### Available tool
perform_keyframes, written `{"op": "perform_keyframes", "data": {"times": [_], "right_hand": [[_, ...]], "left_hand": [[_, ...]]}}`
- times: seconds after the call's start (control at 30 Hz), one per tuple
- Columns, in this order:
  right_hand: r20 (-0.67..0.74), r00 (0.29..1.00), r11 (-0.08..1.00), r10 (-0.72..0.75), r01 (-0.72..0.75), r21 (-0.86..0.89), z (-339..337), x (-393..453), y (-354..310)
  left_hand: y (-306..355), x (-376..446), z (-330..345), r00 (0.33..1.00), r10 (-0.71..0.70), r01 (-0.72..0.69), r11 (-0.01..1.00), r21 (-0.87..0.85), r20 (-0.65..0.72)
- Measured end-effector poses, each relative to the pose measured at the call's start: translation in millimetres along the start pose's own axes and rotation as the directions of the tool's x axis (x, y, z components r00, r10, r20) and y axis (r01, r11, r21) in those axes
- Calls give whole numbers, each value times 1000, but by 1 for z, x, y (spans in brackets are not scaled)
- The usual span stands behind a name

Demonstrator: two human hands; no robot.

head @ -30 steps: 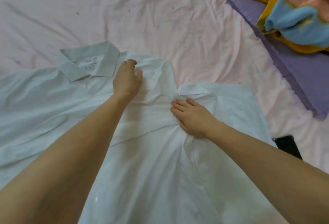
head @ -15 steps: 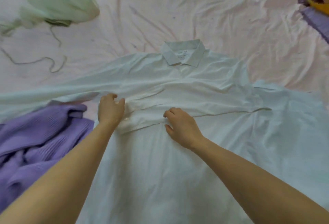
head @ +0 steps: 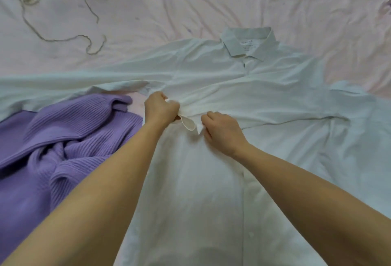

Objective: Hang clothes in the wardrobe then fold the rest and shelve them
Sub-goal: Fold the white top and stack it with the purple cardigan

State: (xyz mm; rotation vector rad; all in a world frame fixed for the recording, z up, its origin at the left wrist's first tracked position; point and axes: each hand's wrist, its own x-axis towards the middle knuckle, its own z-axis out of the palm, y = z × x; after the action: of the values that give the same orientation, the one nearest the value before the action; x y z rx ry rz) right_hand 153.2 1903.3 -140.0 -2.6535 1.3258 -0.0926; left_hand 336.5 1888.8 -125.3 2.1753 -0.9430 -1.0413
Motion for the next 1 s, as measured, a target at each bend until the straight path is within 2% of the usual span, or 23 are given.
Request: {"op": "perform_keyframes", "data": {"times": [0.07,0.13,0.2,0.27,0.33,0.4,0.47,0.53,0.6,0.63,0.67,0.73,0.8,0.87,0.93,1.0], "right_hand": [[100,994,999,-50,48,21,-4,-12,-2],[261,961,995,-95,88,39,-7,-23,-1],[302,947,993,-109,94,65,-8,-29,5],[235,971,998,-44,31,57,-12,-28,14],[114,990,993,78,-88,80,-14,-24,27],[-20,971,959,239,-233,161,-19,-20,47],[-77,925,919,372,-355,172,-23,-18,77],[-55,896,895,442,-436,93,-24,-20,114],[-51,908,909,416,-416,-4,-22,-29,148],[-54,925,925,375,-377,-36,-19,-35,154],[-54,939,938,340,-342,-49,-15,-43,161],[-53,962,960,268,-271,-64,-4,-66,167],[75,969,969,233,-225,-105,6,-83,165],[236,932,959,274,-248,-134,8,-90,169],[297,897,944,328,-301,-134,8,-87,177],[326,880,938,347,-321,-132,6,-83,183]], "left_hand": [[-6,-11,-11,996,-49,29,969,244,74],[-11,-17,-17,981,-148,56,841,539,129],[-7,-21,-15,985,-104,-11,759,651,137],[8,-20,-5,984,106,-175,717,674,143],[23,-16,14,920,338,-376,627,682,197],[36,-16,36,837,481,-520,549,654,261],[44,-19,64,737,599,-636,459,621,312],[52,-27,92,624,677,-738,345,580,391],[53,-42,117,533,722,-802,265,535,442],[49,-50,119,514,722,-815,244,526,463],[43,-56,125,522,699,-810,226,541,489],[25,-69,134,585,594,-773,200,602,552],[9,-76,130,640,508,-740,209,639,576],[2,-77,126,651,521,-727,221,650,552],[4,-77,122,664,525,-728,289,622,533],[9,-78,120,703,442,-711,409,572,557]]}}
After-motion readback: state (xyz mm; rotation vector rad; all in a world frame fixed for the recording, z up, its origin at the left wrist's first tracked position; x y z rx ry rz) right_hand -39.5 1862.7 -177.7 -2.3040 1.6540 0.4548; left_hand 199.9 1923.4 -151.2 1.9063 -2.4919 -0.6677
